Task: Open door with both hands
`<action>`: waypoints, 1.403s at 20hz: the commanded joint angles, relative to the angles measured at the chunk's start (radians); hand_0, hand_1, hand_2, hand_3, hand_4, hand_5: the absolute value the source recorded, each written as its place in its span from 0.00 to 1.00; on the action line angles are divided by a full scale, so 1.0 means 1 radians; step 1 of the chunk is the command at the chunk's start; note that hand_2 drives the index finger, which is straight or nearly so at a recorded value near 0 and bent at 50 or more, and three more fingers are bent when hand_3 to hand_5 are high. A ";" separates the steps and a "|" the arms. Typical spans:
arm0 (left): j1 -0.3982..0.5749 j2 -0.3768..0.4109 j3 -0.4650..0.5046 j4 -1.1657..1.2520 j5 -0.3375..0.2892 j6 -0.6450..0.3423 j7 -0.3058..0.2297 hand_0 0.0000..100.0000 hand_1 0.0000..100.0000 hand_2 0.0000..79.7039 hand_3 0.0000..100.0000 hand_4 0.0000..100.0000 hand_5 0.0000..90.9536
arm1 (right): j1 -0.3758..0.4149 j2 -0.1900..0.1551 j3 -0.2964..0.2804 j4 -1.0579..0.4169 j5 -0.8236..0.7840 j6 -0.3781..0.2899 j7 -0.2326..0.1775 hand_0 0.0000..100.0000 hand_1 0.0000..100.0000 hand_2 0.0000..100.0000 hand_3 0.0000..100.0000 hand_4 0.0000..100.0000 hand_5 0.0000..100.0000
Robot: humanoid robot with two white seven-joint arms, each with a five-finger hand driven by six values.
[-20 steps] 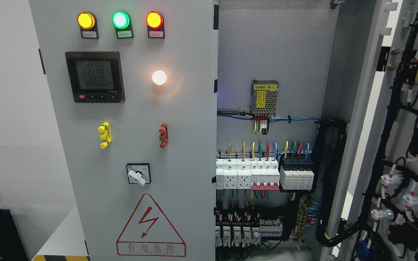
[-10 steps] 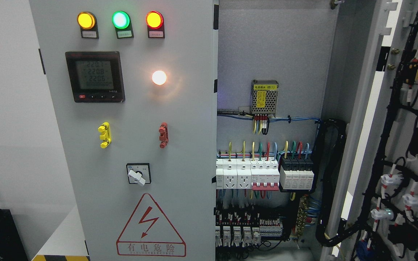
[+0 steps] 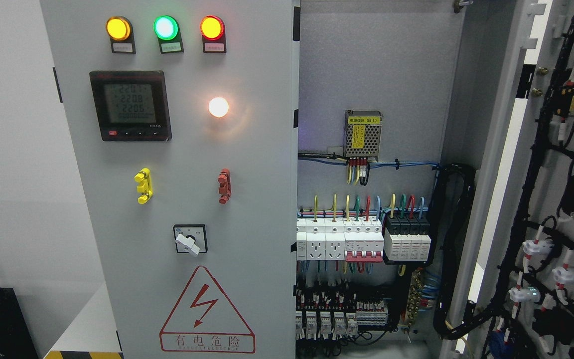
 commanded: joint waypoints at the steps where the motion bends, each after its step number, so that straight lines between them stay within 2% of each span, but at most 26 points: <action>1: -0.001 -0.007 -0.014 0.019 0.000 -0.004 0.003 0.12 0.39 0.00 0.00 0.00 0.00 | 0.162 -0.143 0.179 -0.508 0.017 -0.130 0.002 0.12 0.39 0.00 0.00 0.00 0.00; 5: 0.001 -0.005 -0.011 0.018 0.000 -0.004 0.003 0.12 0.39 0.00 0.00 0.00 0.00 | 0.148 -0.189 0.250 -0.581 0.014 -0.190 0.002 0.12 0.39 0.00 0.00 0.00 0.00; 7: 0.001 -0.005 -0.012 0.013 0.000 -0.009 0.003 0.12 0.39 0.00 0.00 0.00 0.00 | 0.105 -0.203 0.290 -0.595 0.014 -0.216 0.002 0.12 0.39 0.00 0.00 0.00 0.00; 9: 0.001 -0.005 -0.012 0.010 0.000 -0.009 0.003 0.12 0.39 0.00 0.00 0.00 0.00 | 0.059 -0.204 0.317 -0.614 0.014 -0.242 0.002 0.12 0.39 0.00 0.00 0.00 0.00; 13: 0.001 -0.005 -0.012 0.010 0.000 -0.011 0.003 0.12 0.39 0.00 0.00 0.00 0.00 | 0.008 -0.200 0.330 -0.658 0.014 -0.265 0.002 0.12 0.39 0.00 0.00 0.00 0.00; 17: 0.001 -0.005 -0.011 0.010 0.000 -0.011 0.003 0.12 0.39 0.00 0.00 0.00 0.00 | -0.093 -0.168 0.334 -0.663 0.014 -0.315 0.001 0.12 0.39 0.00 0.00 0.00 0.00; 21: 0.001 -0.005 -0.011 0.010 0.000 -0.011 0.003 0.12 0.39 0.00 0.00 0.00 0.00 | -0.249 -0.099 0.321 -0.657 0.012 -0.304 -0.007 0.12 0.39 0.00 0.00 0.00 0.00; 28: 0.001 -0.005 -0.011 0.010 0.000 -0.011 0.003 0.12 0.39 0.00 0.00 0.00 0.00 | -0.519 0.010 0.302 -0.563 0.011 -0.187 -0.007 0.12 0.39 0.00 0.00 0.00 0.00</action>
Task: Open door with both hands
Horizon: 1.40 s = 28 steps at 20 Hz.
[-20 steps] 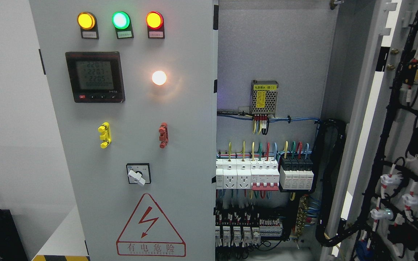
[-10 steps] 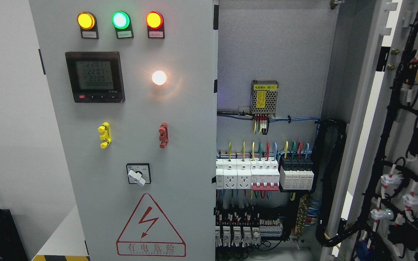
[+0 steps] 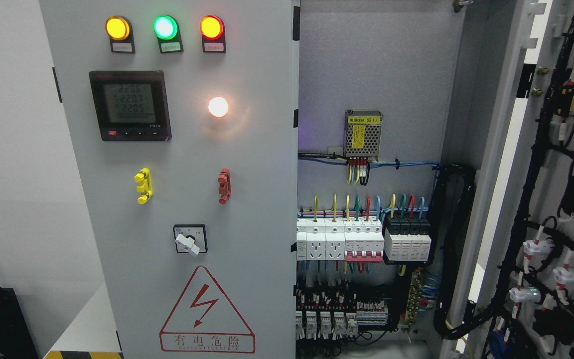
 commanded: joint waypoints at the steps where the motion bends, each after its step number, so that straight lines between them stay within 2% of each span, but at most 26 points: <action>1: 0.000 0.000 -0.001 0.000 0.000 0.001 0.000 0.12 0.39 0.00 0.00 0.00 0.00 | -0.223 0.131 0.009 0.033 0.011 0.057 -0.002 0.12 0.39 0.00 0.00 0.00 0.00; 3: 0.000 0.000 -0.002 0.000 0.000 0.001 0.000 0.12 0.39 0.00 0.00 0.00 0.00 | -0.278 0.175 -0.004 0.071 0.011 0.076 -0.002 0.12 0.39 0.00 0.00 0.00 0.00; 4: 0.000 0.000 -0.001 0.000 0.000 0.001 0.000 0.12 0.39 0.00 0.00 0.00 0.00 | -0.301 0.186 -0.010 0.086 0.011 0.079 -0.002 0.12 0.39 0.00 0.00 0.00 0.00; 9: 0.000 0.000 -0.001 0.000 0.000 0.001 0.000 0.12 0.39 0.00 0.00 0.00 0.00 | -0.365 0.188 -0.033 0.108 0.009 0.186 -0.002 0.12 0.39 0.00 0.00 0.00 0.00; 15: 0.000 0.000 -0.001 0.000 0.000 0.001 0.000 0.12 0.39 0.00 0.00 0.00 0.00 | -0.415 0.188 -0.045 0.122 -0.096 0.214 0.006 0.12 0.39 0.00 0.00 0.00 0.00; 17: 0.000 0.000 -0.001 0.000 0.000 0.001 0.000 0.12 0.39 0.00 0.00 0.00 0.00 | -0.439 0.186 -0.051 0.139 -0.103 0.235 0.008 0.12 0.39 0.00 0.00 0.00 0.00; 28: 0.000 0.000 -0.001 0.000 0.000 0.001 0.000 0.12 0.39 0.00 0.00 0.00 0.00 | -0.594 0.184 -0.067 0.300 -0.106 0.257 0.009 0.12 0.39 0.00 0.00 0.00 0.00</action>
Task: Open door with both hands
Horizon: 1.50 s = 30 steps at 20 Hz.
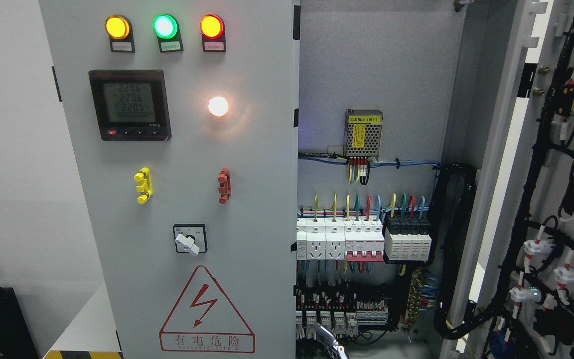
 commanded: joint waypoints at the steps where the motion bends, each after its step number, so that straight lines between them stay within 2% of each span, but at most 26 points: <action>1: 0.000 0.000 0.000 0.000 0.000 0.001 0.000 0.12 0.39 0.00 0.00 0.00 0.00 | -0.086 0.015 -0.020 0.131 -0.008 0.019 0.002 0.12 0.39 0.00 0.00 0.00 0.00; 6: 0.000 0.000 0.000 0.000 0.000 0.001 0.000 0.12 0.39 0.00 0.00 0.00 0.00 | -0.134 0.009 -0.018 0.182 -0.008 0.033 0.005 0.12 0.39 0.00 0.00 0.00 0.00; 9: 0.000 0.000 0.000 0.000 0.000 0.001 0.000 0.12 0.39 0.00 0.00 0.00 0.00 | -0.167 0.006 -0.020 0.194 -0.010 0.059 0.074 0.12 0.39 0.00 0.00 0.00 0.00; 10: 0.000 0.000 0.000 0.000 0.000 0.001 0.000 0.12 0.39 0.00 0.00 0.00 0.00 | -0.175 0.007 -0.021 0.192 -0.010 0.074 0.082 0.12 0.39 0.00 0.00 0.00 0.00; 16: 0.000 0.000 0.000 0.000 0.000 0.001 0.000 0.12 0.39 0.00 0.00 0.00 0.00 | -0.218 0.006 -0.066 0.197 -0.151 0.148 0.080 0.12 0.39 0.00 0.00 0.00 0.00; 30: 0.000 0.000 0.000 0.000 0.000 0.001 0.000 0.12 0.39 0.00 0.00 0.00 0.00 | -0.270 0.001 -0.053 0.226 -0.152 0.163 0.092 0.12 0.39 0.00 0.00 0.00 0.00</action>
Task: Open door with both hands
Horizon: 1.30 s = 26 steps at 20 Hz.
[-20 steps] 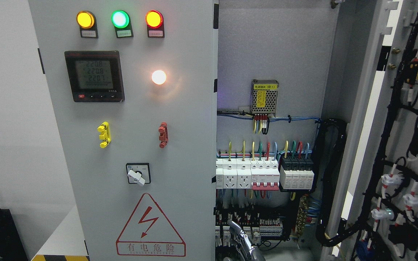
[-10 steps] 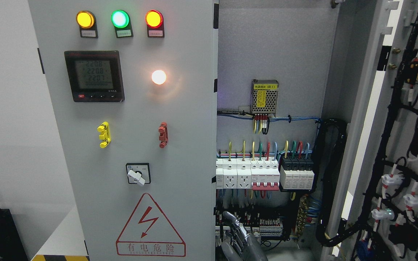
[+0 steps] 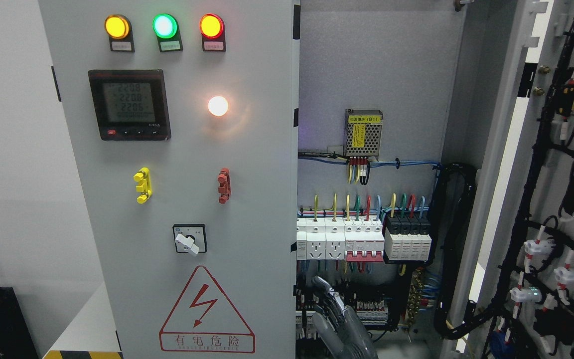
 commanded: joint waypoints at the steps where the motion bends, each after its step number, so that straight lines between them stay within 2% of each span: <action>1: 0.000 0.000 0.000 0.000 0.000 0.001 0.000 0.12 0.39 0.00 0.00 0.00 0.00 | -0.019 -0.003 -0.002 0.039 -0.006 0.018 0.005 0.12 0.39 0.00 0.00 0.00 0.00; 4: 0.000 0.000 0.000 0.000 0.000 0.001 0.000 0.12 0.39 0.00 0.00 0.00 0.00 | -0.020 -0.004 -0.002 0.047 -0.006 0.037 0.036 0.12 0.39 0.00 0.00 0.00 0.00; 6: 0.000 0.000 -0.001 0.000 0.000 0.001 0.000 0.12 0.39 0.00 0.00 0.00 0.00 | -0.022 -0.018 -0.002 0.045 -0.008 0.045 0.039 0.12 0.39 0.00 0.00 0.00 0.00; 11: 0.000 0.000 0.000 0.000 0.000 0.001 0.000 0.12 0.39 0.00 0.00 0.00 0.00 | -0.031 -0.020 -0.002 0.041 -0.012 0.049 0.054 0.12 0.39 0.00 0.00 0.00 0.00; 24: 0.000 0.000 0.000 0.000 0.000 0.001 0.000 0.12 0.39 0.00 0.00 0.00 0.00 | -0.066 -0.026 0.024 0.047 -0.048 0.052 0.061 0.12 0.39 0.00 0.00 0.00 0.00; 26: 0.000 0.000 -0.001 0.000 0.000 0.001 0.000 0.12 0.39 0.00 0.00 0.00 0.00 | -0.071 -0.027 0.025 0.047 -0.049 0.071 0.067 0.12 0.39 0.00 0.00 0.00 0.00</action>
